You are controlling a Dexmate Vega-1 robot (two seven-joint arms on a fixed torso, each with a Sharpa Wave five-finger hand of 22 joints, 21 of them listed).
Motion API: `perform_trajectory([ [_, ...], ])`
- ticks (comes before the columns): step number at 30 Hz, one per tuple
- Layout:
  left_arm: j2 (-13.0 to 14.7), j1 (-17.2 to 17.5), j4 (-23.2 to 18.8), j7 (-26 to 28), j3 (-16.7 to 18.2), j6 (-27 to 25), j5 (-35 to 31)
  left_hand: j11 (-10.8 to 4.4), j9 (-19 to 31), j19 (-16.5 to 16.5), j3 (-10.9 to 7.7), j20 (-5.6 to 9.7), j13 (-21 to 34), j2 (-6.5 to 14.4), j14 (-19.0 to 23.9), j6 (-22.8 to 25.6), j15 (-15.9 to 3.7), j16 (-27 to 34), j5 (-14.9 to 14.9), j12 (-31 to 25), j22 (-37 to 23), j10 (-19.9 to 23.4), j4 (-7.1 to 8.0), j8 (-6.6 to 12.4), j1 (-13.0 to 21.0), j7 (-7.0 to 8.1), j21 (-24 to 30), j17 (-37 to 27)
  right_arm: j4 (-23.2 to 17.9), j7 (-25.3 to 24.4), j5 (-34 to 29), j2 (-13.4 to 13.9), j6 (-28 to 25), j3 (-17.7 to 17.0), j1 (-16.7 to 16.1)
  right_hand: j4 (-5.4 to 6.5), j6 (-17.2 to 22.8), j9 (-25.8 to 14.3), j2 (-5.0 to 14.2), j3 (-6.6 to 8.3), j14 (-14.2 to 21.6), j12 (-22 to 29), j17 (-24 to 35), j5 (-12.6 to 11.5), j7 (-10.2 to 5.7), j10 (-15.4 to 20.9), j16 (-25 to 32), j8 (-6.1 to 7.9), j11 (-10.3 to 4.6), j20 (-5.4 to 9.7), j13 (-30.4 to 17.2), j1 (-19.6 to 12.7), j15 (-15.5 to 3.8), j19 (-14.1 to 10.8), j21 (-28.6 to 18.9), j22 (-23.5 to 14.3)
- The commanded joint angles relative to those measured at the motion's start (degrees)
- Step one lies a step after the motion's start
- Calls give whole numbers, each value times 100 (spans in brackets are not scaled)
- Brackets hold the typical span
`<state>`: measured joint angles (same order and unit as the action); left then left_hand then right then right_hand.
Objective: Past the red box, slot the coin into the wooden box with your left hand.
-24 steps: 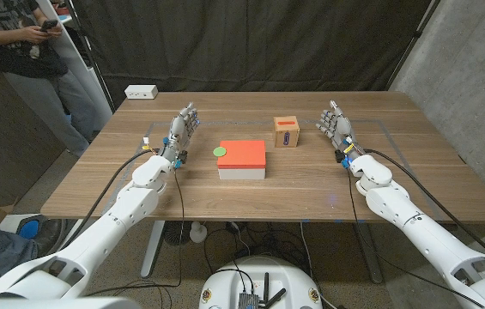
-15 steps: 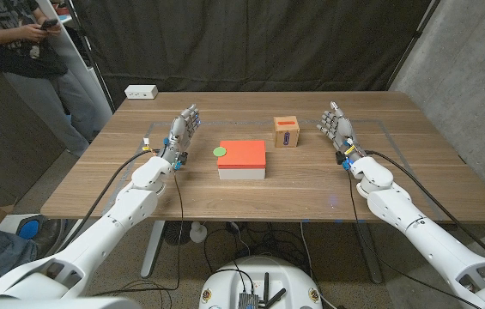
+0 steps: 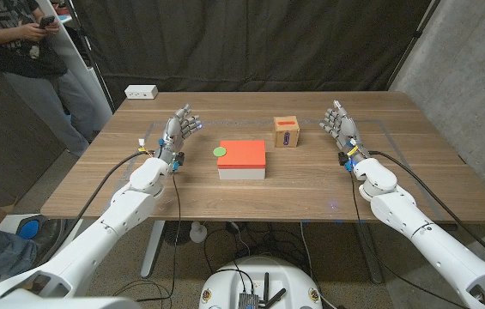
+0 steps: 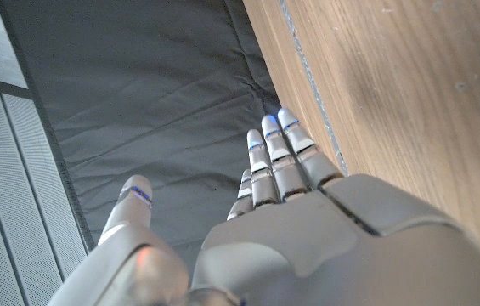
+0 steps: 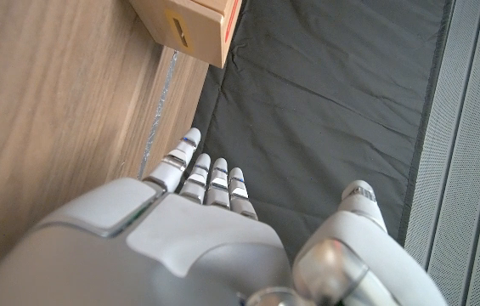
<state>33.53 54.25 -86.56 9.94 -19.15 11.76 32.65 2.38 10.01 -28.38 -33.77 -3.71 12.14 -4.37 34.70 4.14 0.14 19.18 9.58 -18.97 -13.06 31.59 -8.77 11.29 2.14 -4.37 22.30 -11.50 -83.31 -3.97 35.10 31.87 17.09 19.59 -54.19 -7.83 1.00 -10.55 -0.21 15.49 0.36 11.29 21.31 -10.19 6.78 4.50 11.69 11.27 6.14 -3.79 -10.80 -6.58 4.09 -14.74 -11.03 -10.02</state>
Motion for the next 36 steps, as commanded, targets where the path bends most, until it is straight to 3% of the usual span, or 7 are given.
perform_trajectory([
  [1, 271, 259, -781, 885, 148, -929, -186, -263, 23, -842, 13, 130, 225, 13, 1421, 265, -223, 585, 21, -595, -405, 1717, 21, 45, -76, -104, 668, -176, -188, -141, -73, 2, 58, -17, -160, 2, 60, -7, 34, 40, 19, 31, 9, -28, 218, 42, 60, 28, -4, 10, -17, -64, 32, -58, -36, -7],
  [7, 313, 270, -842, 760, 177, -1034, -56, -545, 33, -1814, -56, 430, 1028, 44, 3087, 720, -665, 1827, 30, -1721, -1502, 3919, -122, 27, 363, -376, 1912, -674, -279, -223, -136, 22, 55, -20, -222, -9, 63, -7, 48, 51, 32, 33, 1, -26, 203, 57, 65, 26, -4, 0, -18, -84, 45, -66, -38, -7],
  [14, 346, 340, -1009, 982, 202, -1241, -82, -761, 54, -1788, 37, 559, 2343, 3, 3508, 1137, -878, 2789, 12, -2781, -2952, 4331, -137, 0, 1135, -508, 3026, -1350, -459, -336, -167, 71, 19, -57, -347, -21, 71, -8, 57, 61, 41, 35, -7, -24, 194, 71, 68, 26, -6, -3, -19, -104, 49, -76, -40, -7],
  [21, 488, 404, -1255, 1158, 226, -1594, -130, -1385, 70, -2616, 78, 1225, 2765, -64, 4484, 1913, -1222, 3521, 28, -3644, -3735, 4997, -47, 92, 1162, -550, 4027, -1626, -609, -429, -228, 103, 52, -91, -459, -31, 76, -8, 65, 70, 45, 35, -13, -22, 181, 81, 70, 26, -11, -11, -20, -123, 47, -80, -40, -7],
  [24, 551, 439, -1351, 1104, 251, -1697, -56, -1420, 76, -2908, -6, 1504, 2859, -55, 4593, 2042, -1235, 3867, 36, -4011, -4398, 4972, -28, 42, 1097, -519, 4596, -1783, -669, -463, -227, 108, 52, -107, -513, -35, 77, -8, 68, 73, 47, 33, -15, -21, 173, 77, 70, 26, -26, -8, -20, -130, 46, -83, -41, -7],
  [29, 698, 485, -1530, 913, 314, -1924, 166, -1437, 65, -3537, -390, 1588, 2896, 42, 4599, 2105, -1226, 4592, 50, -4429, -5744, 4884, 41, -23, 715, -436, 5428, -2085, -724, -489, -252, 111, 96, -122, -584, -43, 77, -8, 74, 81, 59, 34, -20, -19, 158, 85, 75, 25, -21, -13, -21, -146, 55, -88, -42, -7],
  [36, 759, 575, -1682, 996, 340, -2075, 272, -1428, 59, -3892, -738, 1585, 2948, -5, 4602, 2410, -1207, 5342, 50, -4765, -5814, 4918, -24, 71, 573, -405, 5956, -2629, -784, -527, -260, 103, 89, -126, -647, -52, 90, -8, 79, 88, 76, 35, -26, -16, 154, 95, 81, 28, -19, -23, -22, -164, 50, -105, -47, -7],
])
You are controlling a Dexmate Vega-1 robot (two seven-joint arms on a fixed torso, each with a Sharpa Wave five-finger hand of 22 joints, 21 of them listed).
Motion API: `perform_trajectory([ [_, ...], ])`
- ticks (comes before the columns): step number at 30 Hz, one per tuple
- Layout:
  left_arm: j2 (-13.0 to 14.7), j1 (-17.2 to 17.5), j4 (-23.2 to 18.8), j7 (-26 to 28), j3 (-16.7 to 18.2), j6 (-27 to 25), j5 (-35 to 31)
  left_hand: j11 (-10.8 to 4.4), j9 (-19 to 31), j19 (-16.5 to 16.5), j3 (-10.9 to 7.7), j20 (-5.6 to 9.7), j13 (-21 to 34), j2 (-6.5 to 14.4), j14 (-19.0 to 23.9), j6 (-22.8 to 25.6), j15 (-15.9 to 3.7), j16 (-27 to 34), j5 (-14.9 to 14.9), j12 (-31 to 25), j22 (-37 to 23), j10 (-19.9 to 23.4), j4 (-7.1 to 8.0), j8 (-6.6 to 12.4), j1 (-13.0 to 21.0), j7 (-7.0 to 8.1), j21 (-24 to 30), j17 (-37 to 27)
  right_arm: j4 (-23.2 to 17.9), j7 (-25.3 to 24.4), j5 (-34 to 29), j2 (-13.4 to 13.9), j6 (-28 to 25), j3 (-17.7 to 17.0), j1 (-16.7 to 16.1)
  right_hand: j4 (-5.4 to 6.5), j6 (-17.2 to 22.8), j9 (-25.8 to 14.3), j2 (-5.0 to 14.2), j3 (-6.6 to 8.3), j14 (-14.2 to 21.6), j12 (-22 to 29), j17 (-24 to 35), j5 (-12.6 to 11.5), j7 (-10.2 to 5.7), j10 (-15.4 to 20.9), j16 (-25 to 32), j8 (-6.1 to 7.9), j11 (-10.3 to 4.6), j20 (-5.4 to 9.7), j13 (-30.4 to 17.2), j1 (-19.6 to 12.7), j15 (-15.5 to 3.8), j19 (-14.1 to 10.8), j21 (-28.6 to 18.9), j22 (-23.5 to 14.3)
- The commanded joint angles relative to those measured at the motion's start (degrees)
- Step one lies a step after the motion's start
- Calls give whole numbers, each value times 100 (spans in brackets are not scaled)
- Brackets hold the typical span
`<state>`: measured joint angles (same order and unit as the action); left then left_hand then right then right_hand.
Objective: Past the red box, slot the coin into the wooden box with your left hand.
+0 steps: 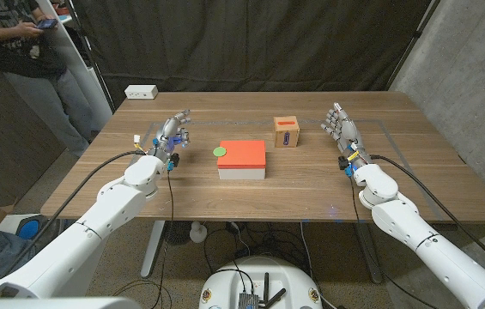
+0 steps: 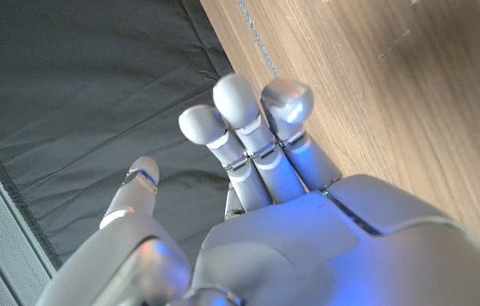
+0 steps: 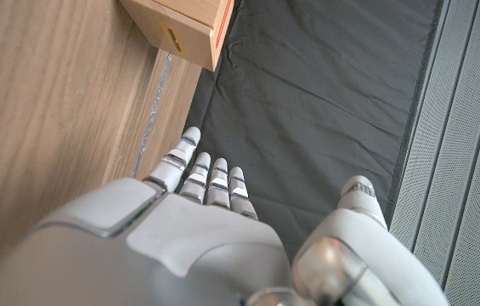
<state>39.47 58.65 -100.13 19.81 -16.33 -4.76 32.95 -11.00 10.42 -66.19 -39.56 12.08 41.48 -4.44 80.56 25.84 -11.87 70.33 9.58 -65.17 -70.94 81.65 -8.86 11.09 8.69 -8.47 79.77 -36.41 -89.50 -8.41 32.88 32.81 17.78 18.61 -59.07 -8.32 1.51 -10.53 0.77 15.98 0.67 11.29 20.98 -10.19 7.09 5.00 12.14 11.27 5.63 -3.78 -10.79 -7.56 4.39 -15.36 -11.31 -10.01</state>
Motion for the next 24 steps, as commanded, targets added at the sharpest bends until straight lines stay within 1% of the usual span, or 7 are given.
perform_trajectory([
  [1, 188, 157, -396, 133, 55, -511, 192, -89, 20, -112, -212, 5, 38, 28, 1, 397, -5, 247, 48, -216, -25, -58, -21, 142, -74, 39, 259, -124, -165, -87, -58, 15, 24, -23, -160, -3, 40, -11, -19, 40, 47, 36, 6, -16, 122, 47, 37, 28, 32, -23, -23, -68, 31, -43, -19, -8],
  [2, 197, 182, -464, 240, 66, -596, 179, -88, 21, -109, -234, 5, 47, 41, 18, 467, -5, 276, 49, -244, -25, -48, -23, 165, -69, 62, 278, -138, -176, -104, -59, 12, 13, -26, -167, -6, 39, -11, -18, 42, 46, 34, 4, -16, 122, 46, 37, 27, 33, -25, -23, -73, 17, -44, -19, -8],
  [5, 158, 229, -544, 356, 114, -644, 230, -71, 29, -20, -430, 3, 60, 122, -44, 830, -8, 201, 69, -470, -24, -22, -79, 247, 12, 141, 459, 179, -182, -104, -91, 39, -8, -23, -167, -10, 44, -11, -16, 46, 49, 39, 1, -14, 122, 61, 37, 28, 34, -27, -24, -82, 22, -45, -19, -8],
  [8, 130, 259, -618, 419, 162, -735, 341, -72, 37, 54, -554, 2, 40, 191, -27, 1017, -4, 253, 97, -577, -22, -4, -124, 295, 142, 274, 543, 291, -199, -108, -83, 59, -45, -32, -175, -14, 49, -11, -15, 50, 49, 37, -2, -13, 124, 62, 37, 29, 35, -33, -24, -92, 27, -47, -18, -8],
  [11, 115, 308, -765, 650, 197, -896, 354, -71, 45, 116, -675, 5, 3, 256, -12, 1160, -3, 346, 122, -661, -21, -4, -152, 330, 285, 288, 616, 355, -234, -90, -65, 88, -69, -46, -188, -18, 52, -11, -14, 52, 58, 38, -5, -12, 122, 67, 40, 29, 43, -43, -25, -99, 34, -47, -18, -8],
  [18, 143, 349, -933, 676, 266, -1084, 544, -71, 60, 238, -926, 7, -63, 352, -6, 1440, 2, 570, 169, -882, -22, 18, -186, 392, 612, 325, 773, 507, -305, -13, -35, 170, -71, -99, -185, -26, 51, -12, -14, 59, 69, 38, -12, -8, 115, 76, 44, 26, 53, -47, -26, -118, 34, -50, -17, -9],
  [24, 232, 412, -1024, 451, 366, -1228, 895, -66, 75, 310, -1102, 9, -130, 252, -7, 1611, 8, 802, 199, -1094, -30, 32, -232, 428, 982, 357, 929, 649, -381, 20, -144, 292, -44, -127, -211, -31, 50, -12, -12, 64, 69, 35, -17, -6, 116, 77, 43, 23, 51, -57, -26, -132, 52, -47, -14, -9],
])
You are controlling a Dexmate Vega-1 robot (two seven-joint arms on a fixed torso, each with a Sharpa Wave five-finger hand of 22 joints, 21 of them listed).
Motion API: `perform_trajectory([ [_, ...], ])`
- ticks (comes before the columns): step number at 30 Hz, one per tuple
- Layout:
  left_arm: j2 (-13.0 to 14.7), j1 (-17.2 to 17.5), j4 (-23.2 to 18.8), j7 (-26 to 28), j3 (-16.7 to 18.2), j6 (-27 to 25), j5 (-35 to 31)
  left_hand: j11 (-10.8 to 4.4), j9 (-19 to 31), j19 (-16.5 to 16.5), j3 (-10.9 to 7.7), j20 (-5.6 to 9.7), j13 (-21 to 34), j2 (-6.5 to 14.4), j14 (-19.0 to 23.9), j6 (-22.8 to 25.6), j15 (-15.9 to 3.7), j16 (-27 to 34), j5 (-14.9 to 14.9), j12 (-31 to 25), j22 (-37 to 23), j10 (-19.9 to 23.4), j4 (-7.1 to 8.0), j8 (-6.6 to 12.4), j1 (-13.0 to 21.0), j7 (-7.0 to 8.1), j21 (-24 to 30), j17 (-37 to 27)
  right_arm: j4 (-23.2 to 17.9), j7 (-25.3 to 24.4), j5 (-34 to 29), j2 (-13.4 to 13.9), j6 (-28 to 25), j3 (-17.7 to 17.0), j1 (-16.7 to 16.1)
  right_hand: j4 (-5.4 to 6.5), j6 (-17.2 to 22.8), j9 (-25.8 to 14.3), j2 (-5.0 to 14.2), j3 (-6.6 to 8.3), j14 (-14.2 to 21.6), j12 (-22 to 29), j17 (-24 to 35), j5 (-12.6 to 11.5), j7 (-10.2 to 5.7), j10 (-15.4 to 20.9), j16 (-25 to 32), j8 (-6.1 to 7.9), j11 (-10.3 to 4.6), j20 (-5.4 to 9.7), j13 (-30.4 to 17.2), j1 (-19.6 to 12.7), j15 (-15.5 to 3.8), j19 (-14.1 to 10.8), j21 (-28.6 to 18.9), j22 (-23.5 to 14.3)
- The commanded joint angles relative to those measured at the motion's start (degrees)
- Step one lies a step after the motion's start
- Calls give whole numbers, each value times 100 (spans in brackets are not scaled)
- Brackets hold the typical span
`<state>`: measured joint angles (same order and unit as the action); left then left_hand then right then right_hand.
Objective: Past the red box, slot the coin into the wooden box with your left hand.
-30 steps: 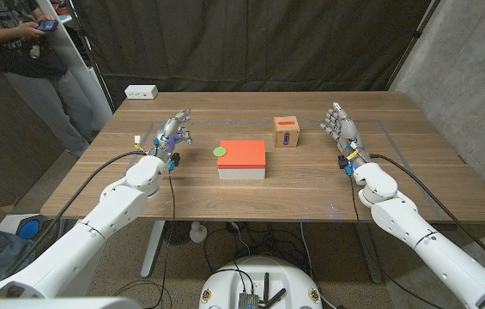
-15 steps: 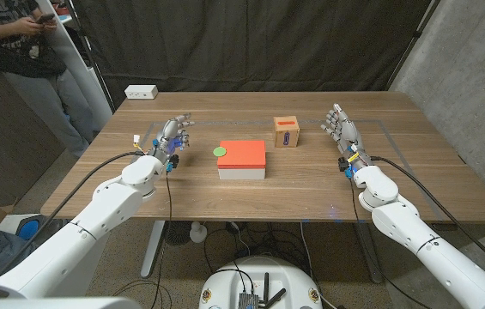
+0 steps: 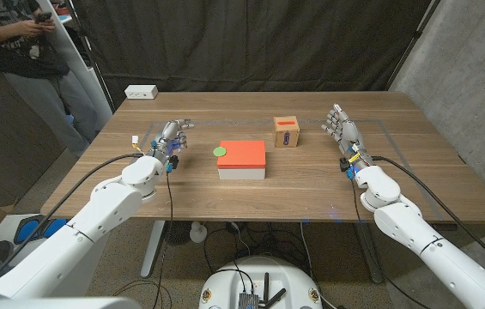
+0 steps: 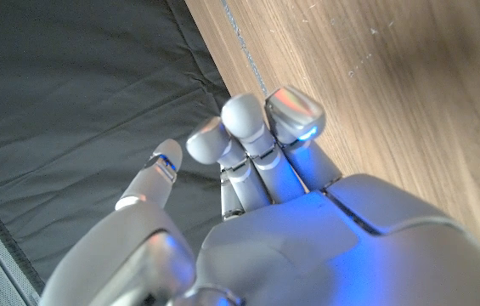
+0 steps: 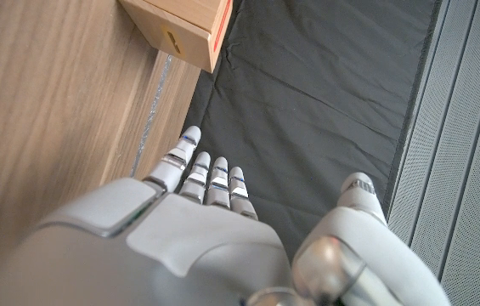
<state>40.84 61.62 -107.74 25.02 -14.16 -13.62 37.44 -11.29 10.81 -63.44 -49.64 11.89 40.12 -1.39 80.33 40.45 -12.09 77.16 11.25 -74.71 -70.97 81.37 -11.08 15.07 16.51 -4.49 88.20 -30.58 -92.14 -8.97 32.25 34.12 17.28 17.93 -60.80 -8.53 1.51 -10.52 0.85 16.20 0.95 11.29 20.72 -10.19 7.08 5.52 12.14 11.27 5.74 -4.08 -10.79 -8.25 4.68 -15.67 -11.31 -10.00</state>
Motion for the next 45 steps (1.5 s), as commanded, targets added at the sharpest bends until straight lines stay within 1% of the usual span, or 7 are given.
perform_trajectory([
  [1, 111, 137, -306, -23, 164, -402, 479, -35, 36, 36, -109, 29, -41, -66, 15, 160, 29, 144, 35, -122, -28, 27, -14, 31, 241, -43, 98, 78, -116, 79, -100, 175, 18, -64, -41, -10, 51, -12, -20, 43, 40, 35, 8, -6, 114, 28, 43, 23, 43, -27, -27, -66, 18, -16, -14, -10],
  [12, 384, 314, -531, -335, 423, -780, 1235, -45, 48, 20, -147, 18, -118, -118, -12, 211, 28, 370, 29, -355, 0, 47, 54, 23, 489, -46, 99, 278, -197, 55, -247, 375, 51, -190, -130, -16, 47, -12, -15, 52, 29, 30, 1, -3, 113, 25, 37, 19, 39, -28, -28, -87, 18, -10, -10, -10],
  [20, 761, 260, -794, -288, 497, -1523, 1778, -51, 35, 41, -119, 16, -243, -128, -17, 215, 22, 605, 15, -484, 4, 17, 91, -16, 549, -53, 63, 411, -248, 71, -203, 468, -28, -274, -179, -19, 49, -13, -8, 60, 43, 31, -6, -1, 116, 32, 43, 18, 39, -35, -29, -103, 30, -16, -12, -10],
  [26, 1020, 323, -972, -232, 676, -1753, 2042, -51, 50, 51, -108, 15, -348, -121, -28, 187, 17, 744, 10, -531, 4, -7, 100, -40, 572, -74, 56, 502, -322, -50, -296, 479, -77, -289, -205, -19, 47, -13, -3, 65, 46, 31, -11, 1, 116, 41, 44, 15, 38, -39, -30, -114, 17, -20, -12, -11],
  [31, 1149, 417, -938, -432, 783, -1534, 2027, -57, 57, 67, -108, 15, -389, -110, -62, 177, 16, 823, 11, -605, 2, -7, 103, -54, 593, -79, 55, 607, -361, -122, -393, 462, -78, -274, -202, -19, 48, -13, 1, 69, 47, 33, -15, 3, 113, 49, 44, 14, 42, -42, -30, -122, 13, -21, -12, -11],
  [38, 1029, 797, -920, -537, 820, -856, 1769, -63, 63, 79, -104, 14, -468, -100, -90, 169, 19, 910, 12, -654, 2, -35, 103, -67, 615, -77, 59, 734, -448, -143, -469, 505, -70, -287, -261, -20, 54, -13, 5, 74, 49, 37, -20, 4, 100, 66, 44, 15, 51, -36, -31, -134, 9, -37, -17, -11],
  [45, 1021, 1111, -1061, -399, 943, -803, 1872, -70, 68, 88, -100, 11, -489, -99, -28, 141, 18, 1048, 12, -714, -2, -45, 97, -81, 641, -66, 73, 736, -517, -159, -456, 546, -74, -355, -340, -20, 53, -13, 8, 77, 51, 35, -23, 5, 95, 66, 45, 13, 47, -31, -32, -141, 4, -37, -16, -11],
])
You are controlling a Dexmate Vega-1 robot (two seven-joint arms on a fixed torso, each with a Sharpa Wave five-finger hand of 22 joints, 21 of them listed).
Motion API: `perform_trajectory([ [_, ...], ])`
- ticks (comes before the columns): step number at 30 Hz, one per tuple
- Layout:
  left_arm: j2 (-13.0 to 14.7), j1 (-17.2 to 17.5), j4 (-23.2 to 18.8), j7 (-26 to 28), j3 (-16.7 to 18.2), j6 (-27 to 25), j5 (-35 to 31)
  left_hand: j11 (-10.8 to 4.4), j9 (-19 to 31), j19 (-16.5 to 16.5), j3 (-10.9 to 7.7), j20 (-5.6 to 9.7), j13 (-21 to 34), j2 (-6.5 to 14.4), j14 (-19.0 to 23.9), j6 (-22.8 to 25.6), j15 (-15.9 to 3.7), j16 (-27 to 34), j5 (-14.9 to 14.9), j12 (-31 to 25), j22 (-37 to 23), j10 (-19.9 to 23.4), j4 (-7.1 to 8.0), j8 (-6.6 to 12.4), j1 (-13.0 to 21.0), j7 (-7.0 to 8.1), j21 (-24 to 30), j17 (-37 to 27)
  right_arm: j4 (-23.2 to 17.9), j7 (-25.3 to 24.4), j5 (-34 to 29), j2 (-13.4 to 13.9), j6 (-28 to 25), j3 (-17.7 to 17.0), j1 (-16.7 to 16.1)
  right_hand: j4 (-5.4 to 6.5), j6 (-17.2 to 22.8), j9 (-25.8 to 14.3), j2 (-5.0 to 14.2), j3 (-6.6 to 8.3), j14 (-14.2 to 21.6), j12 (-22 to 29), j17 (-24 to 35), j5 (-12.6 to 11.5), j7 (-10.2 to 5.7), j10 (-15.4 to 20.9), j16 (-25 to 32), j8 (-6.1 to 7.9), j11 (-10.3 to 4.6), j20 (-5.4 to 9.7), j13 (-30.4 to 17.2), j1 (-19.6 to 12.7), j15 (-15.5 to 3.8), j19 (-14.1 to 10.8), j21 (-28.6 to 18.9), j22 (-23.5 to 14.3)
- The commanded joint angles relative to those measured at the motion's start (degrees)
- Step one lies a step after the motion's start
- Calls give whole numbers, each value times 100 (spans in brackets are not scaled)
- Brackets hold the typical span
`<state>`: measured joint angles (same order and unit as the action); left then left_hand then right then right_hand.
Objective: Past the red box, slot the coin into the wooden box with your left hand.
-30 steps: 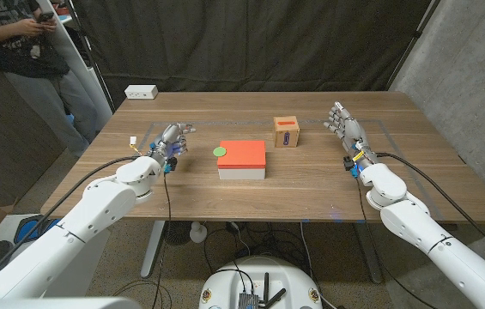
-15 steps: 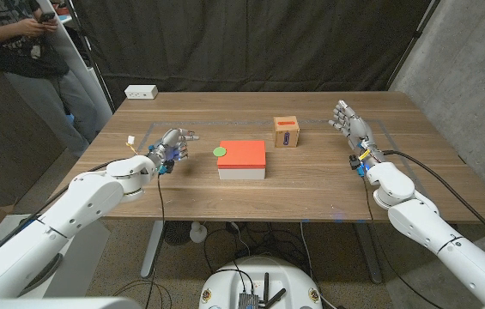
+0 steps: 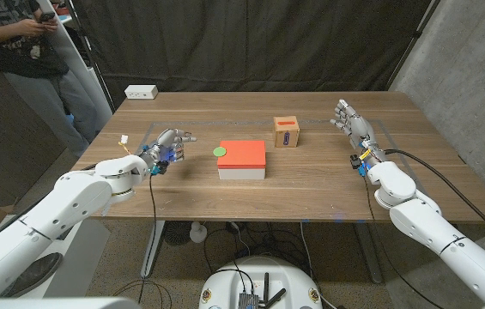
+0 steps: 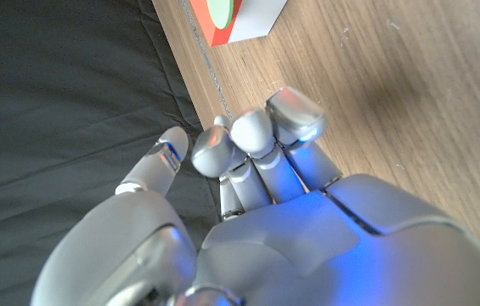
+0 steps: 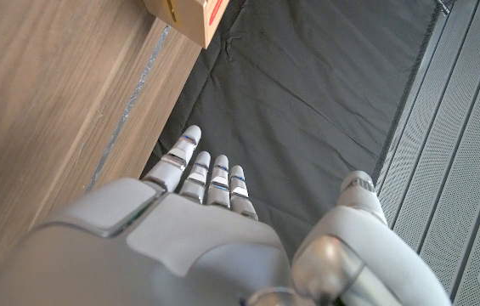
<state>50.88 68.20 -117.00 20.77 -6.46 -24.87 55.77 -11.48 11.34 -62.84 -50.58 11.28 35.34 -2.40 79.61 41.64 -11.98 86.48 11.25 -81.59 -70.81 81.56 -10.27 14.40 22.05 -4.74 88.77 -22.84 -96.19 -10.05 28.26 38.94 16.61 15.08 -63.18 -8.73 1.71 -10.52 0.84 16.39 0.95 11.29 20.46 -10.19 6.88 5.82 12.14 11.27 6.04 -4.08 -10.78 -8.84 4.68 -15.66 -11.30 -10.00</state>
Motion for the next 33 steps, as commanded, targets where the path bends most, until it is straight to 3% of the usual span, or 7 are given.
perform_trajectory([
  [1, 37, 479, -169, 73, 191, 276, 62, -47, 16, 23, -2, 69, -22, 9, 59, 27, 2, 171, 11, -38, -18, -50, 24, -12, 85, -40, 26, -83, -119, -64, -75, 68, 3, -77, -117, -1, 34, -14, 8, 58, 54, 35, 3, 5, 115, 38, 46, 14, 17, -34, -32, -83, 5, -39, -17, -11],
  [7, 72, 557, -282, 131, 275, 84, 331, -48, 22, 0, -6, 71, -114, -2, 24, 116, 5, 243, 17, -83, -35, -55, -11, 24, 195, -1, 120, -163, -185, -92, -99, 107, 5, -125, -212, -2, 35, -14, 9, 61, 60, 39, -1, 6, 124, 54, 48, 13, 20, -31, -33, -90, 7, -43, -17, -11],
  [22, 398, 84, -382, 488, 198, -932, 1086, -32, -11, -90, 22, 75, -374, 91, 47, 480, 13, 244, 16, -200, -40, 3, -46, 138, 564, 51, 165, -271, -272, -91, -146, 151, 40, -192, -344, -2, 26, -14, 17, 69, 70, 40, -10, 9, 105, 70, 51, 7, 12, -29, -34, -109, 11, -44, -15, -12],
  [33, 552, -468, -467, 986, -28, -1627, 1548, -33, 14, -100, 200, 84, -487, -130, 48, 698, 18, 220, -9, -422, -18, 10, -10, 235, 738, 133, 85, 4, -239, -37, -157, 152, 36, -178, -323, -2, 21, -14, 26, 78, 71, 39, -17, 10, 89, 78, 51, 5, 13, -50, -34, -125, 20, -32, -9, -12],
])
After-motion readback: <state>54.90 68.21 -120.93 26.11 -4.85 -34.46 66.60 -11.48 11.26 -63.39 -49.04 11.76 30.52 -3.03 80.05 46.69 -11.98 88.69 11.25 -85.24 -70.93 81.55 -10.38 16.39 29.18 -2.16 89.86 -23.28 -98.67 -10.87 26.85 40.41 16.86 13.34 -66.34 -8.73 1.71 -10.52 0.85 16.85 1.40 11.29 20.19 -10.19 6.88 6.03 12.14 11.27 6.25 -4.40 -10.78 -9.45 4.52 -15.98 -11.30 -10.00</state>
